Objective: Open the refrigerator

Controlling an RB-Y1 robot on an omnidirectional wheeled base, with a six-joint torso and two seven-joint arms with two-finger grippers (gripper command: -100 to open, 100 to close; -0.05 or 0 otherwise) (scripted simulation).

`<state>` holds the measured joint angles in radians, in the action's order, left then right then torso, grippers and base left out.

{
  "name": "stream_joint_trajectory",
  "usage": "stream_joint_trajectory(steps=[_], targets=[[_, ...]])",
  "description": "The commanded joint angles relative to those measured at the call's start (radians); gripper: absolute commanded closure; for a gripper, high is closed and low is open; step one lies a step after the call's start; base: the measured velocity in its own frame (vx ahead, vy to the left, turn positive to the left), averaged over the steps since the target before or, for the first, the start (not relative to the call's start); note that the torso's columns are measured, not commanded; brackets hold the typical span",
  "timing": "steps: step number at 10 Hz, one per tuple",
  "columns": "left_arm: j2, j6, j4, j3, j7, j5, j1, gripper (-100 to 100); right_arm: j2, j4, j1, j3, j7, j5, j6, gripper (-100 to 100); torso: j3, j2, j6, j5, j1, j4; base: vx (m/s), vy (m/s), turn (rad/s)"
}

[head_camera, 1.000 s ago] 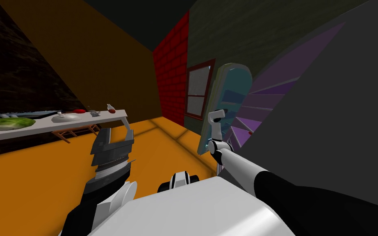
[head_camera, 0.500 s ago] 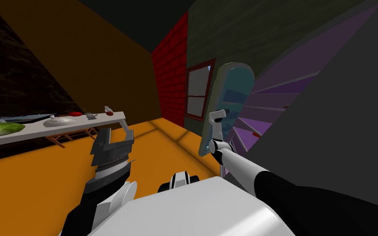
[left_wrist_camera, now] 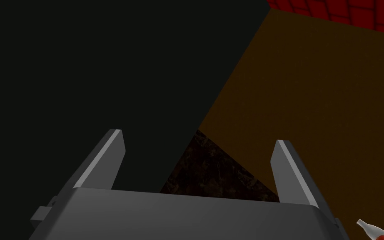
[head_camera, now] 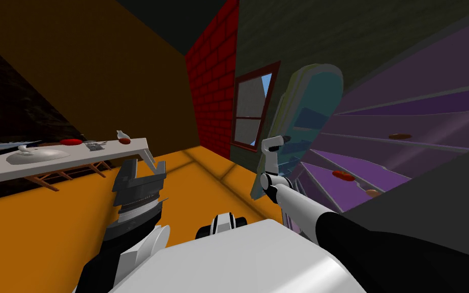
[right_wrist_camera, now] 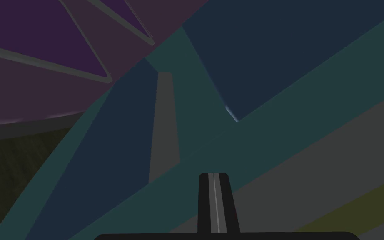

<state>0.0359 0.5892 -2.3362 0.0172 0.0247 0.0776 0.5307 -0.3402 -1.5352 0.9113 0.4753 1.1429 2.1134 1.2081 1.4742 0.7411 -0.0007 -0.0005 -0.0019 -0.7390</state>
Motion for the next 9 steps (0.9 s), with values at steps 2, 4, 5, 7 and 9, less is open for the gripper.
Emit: stream_joint_trajectory(steps=[2, 4, 5, 7, 9], targets=[[0.0, 0.0, 0.0, 0.0, 0.0, 0.0, 0.0, 0, -0.017, 0.011, 0.001, 0.014, 0.013, -0.027, 0.007, 100, 0.003, -0.004, 0.0, 0.001, 0.003, 0.001, 0.192, 0.103, -0.015], [0.0, 0.0, 0.0, 0.0, 0.0, 0.0, 0.0, 0, -0.026, 0.013, -0.003, 0.026, 0.024, -0.05, 0.021, -100, -0.001, 0.001, 0.001, -0.001, -0.003, -0.001, 0.172, 0.026, -0.022], [0.0, 0.0, 0.0, 0.0, 0.0, 0.0, 0.0, 0, -0.029, 0.013, -0.004, 0.029, 0.028, -0.056, 0.025, -100, 0.003, -0.006, 0.0, -0.002, -0.002, 0.003, 0.202, 0.048, -0.014], [0.0, 0.0, 0.0, 0.0, 0.0, 0.0, 0.0, 0, -0.036, 0.015, -0.008, 0.038, 0.036, -0.074, 0.035, -100, 0.004, -0.006, 0.0, 0.0, 0.002, 0.002, 0.176, 0.063, -0.012], [0.0, 0.0, 0.0, 0.0, 0.0, 0.0, 0.0, 0, -0.045, 0.016, -0.013, 0.049, 0.046, -0.094, 0.047, -100, 0.002, -0.004, 0.001, 0.001, 0.003, 0.001, 0.219, 0.066, -0.018]])
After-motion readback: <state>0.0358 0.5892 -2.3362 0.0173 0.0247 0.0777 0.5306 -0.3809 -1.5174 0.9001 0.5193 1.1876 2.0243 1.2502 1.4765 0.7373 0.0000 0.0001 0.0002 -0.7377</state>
